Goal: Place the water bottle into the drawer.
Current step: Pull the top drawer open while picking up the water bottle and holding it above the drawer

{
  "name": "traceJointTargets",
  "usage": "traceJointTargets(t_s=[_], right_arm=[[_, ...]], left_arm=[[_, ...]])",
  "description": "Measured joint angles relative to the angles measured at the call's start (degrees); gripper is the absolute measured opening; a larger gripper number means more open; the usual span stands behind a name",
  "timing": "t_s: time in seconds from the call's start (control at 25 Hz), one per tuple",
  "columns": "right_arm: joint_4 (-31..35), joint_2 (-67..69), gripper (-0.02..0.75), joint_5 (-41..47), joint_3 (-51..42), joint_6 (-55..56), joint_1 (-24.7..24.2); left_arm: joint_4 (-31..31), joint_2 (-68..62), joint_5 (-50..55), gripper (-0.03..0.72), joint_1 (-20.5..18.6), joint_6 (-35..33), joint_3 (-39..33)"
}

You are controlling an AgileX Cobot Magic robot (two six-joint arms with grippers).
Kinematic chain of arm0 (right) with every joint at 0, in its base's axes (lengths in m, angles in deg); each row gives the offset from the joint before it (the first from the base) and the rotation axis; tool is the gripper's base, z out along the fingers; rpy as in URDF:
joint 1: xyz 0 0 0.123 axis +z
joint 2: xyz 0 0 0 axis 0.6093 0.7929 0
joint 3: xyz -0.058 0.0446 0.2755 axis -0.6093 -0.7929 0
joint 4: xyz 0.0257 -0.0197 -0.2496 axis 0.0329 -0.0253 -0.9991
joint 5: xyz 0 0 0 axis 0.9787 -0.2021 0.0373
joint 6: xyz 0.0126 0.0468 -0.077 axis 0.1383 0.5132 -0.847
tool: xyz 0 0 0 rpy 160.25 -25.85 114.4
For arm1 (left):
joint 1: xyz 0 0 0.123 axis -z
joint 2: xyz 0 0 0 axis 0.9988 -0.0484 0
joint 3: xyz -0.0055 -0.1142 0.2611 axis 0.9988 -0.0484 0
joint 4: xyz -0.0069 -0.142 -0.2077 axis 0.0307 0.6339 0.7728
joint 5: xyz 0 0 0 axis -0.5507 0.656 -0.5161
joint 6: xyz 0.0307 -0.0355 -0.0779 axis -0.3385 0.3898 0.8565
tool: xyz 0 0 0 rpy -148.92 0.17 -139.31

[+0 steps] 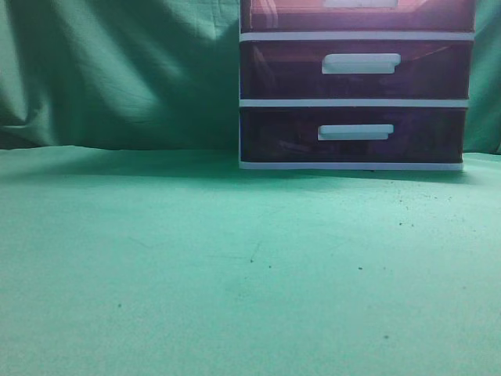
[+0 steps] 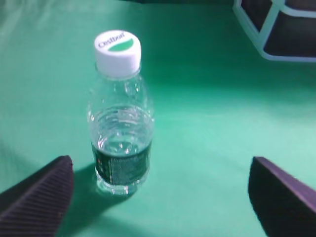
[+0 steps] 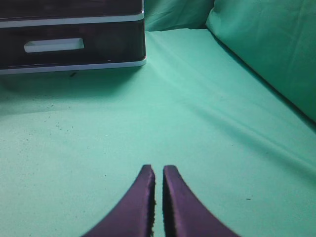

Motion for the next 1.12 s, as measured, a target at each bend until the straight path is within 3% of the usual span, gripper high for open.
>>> traceJointTargets(t_s=[0.2, 0.48, 0.76, 0.92, 1.12], right_arm=[[0.0, 0.0, 0.047, 0.0, 0.0, 0.0, 0.0], [0.0, 0.0, 0.047, 0.0, 0.0, 0.0, 0.0], [0.0, 0.0, 0.047, 0.0, 0.0, 0.0, 0.0], [0.0, 0.0, 0.047, 0.0, 0.0, 0.0, 0.0], [0.0, 0.0, 0.047, 0.0, 0.0, 0.0, 0.0]], left_arm=[[0.6, -8.1, -7.3, 0.636, 0.0, 0.2, 0.5], [2.0, -22.3, -11.9, 0.636, -0.2, 0.2, 7.2], [3.5, -33.7, -12.2, 0.636, -5.7, 0.2, 12.5], [3.5, -36.8, -12.3, 0.636, -6.0, 0.2, 13.1], [3.1, -37.0, -12.7, 0.383, -6.0, 0.2, 13.1]])
